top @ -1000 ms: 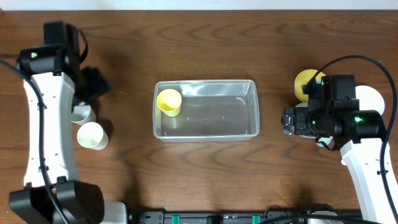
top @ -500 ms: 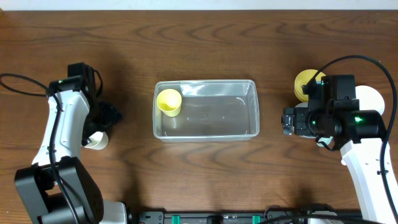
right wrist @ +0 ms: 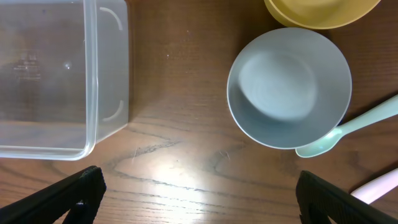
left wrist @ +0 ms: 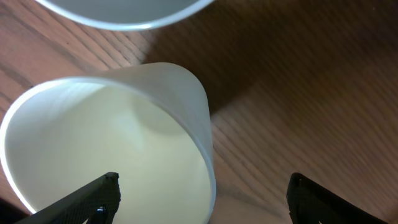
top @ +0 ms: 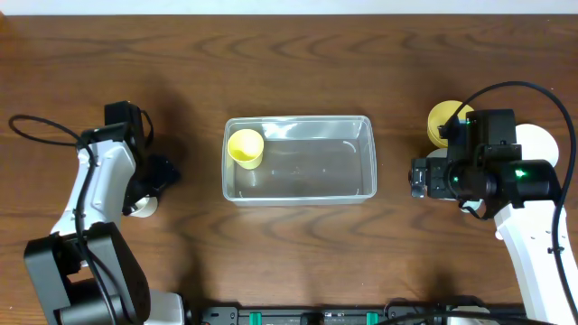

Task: Pack container
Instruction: 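Move the left gripper back and grasp the white cup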

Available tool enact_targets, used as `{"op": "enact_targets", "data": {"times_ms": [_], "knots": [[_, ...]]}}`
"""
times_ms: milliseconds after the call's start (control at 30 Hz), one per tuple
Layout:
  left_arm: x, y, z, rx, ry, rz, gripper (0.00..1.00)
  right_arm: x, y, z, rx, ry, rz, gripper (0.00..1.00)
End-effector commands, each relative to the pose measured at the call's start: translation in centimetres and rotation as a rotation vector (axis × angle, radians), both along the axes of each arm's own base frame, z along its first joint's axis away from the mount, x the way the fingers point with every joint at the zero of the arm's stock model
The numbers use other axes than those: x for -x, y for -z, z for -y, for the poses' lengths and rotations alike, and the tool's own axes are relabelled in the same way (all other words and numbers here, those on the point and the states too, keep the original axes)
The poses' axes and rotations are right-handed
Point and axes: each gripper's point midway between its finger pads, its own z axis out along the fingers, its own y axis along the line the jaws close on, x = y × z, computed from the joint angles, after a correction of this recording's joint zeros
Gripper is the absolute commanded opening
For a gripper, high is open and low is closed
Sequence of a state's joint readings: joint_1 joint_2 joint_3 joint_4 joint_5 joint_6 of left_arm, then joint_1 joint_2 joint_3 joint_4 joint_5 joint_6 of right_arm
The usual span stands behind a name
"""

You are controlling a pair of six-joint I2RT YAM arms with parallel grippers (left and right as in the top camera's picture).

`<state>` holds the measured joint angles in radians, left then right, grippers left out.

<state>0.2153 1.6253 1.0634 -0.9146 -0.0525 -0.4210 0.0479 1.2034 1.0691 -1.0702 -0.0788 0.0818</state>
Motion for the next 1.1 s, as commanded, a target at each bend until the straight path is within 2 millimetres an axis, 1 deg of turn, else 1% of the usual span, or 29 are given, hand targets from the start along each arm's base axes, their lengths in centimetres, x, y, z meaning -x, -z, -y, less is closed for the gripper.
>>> {"op": "enact_targets", "data": {"times_ms": [0, 133, 233, 300, 400, 433, 467, 533, 600, 667, 767, 867, 1000, 1067], "knots": [[0.71, 0.76, -0.21, -0.006, 0.004, -0.031, 0.85, -0.33, -0.64, 0.14, 0.005, -0.010, 0.017, 0.99], [0.79, 0.88, -0.19, -0.004, 0.009, -0.037, 0.79, -0.32, -0.64, 0.14, 0.005, -0.010, 0.016, 0.99], [0.85, 0.88, -0.17, -0.003, 0.027, -0.041, 0.69, -0.33, -0.64, 0.14, 0.005, -0.010, 0.017, 0.99], [0.89, 0.88, -0.17, -0.003, 0.030, -0.043, 0.65, -0.33, -0.64, 0.14, 0.005, -0.010, 0.017, 0.99], [0.88, 0.88, -0.17, -0.003, 0.030, -0.042, 0.53, -0.33, -0.64, 0.14, 0.005, -0.010, 0.017, 0.99], [0.88, 0.88, -0.17, -0.003, 0.030, -0.042, 0.50, -0.33, -0.64, 0.14, 0.005, -0.010, 0.017, 0.99], [0.87, 0.88, -0.16, -0.003, 0.030, -0.042, 0.49, -0.32, -0.64, 0.14, 0.005, -0.010, 0.016, 0.99], [0.89, 0.88, -0.17, -0.003, 0.030, -0.043, 0.44, -0.30, -0.63, 0.14, 0.005, -0.010, 0.015, 0.99], [0.89, 0.88, -0.17, -0.003, 0.030, -0.043, 0.43, -0.26, -0.62, 0.14, 0.005, -0.010, 0.014, 0.99], [0.89, 0.88, -0.15, -0.003, 0.030, -0.043, 0.38, -0.26, -0.62, 0.14, 0.005, -0.010, 0.014, 0.99], [0.89, 0.88, -0.15, -0.003, 0.030, -0.043, 0.36, -0.26, -0.62, 0.14, 0.005, -0.010, 0.014, 0.99], [0.89, 0.88, -0.15, -0.002, 0.030, -0.043, 0.30, -0.26, -0.62, 0.14, 0.005, -0.010, 0.014, 0.99], [0.98, 0.88, -0.13, -0.001, 0.030, -0.047, 0.19, -0.25, -0.61, 0.14, 0.005, -0.010, 0.013, 0.99], [1.06, 0.88, -0.11, -0.001, 0.030, -0.050, 0.19, -0.26, -0.62, 0.14, 0.005, -0.010, 0.014, 0.99]]}}
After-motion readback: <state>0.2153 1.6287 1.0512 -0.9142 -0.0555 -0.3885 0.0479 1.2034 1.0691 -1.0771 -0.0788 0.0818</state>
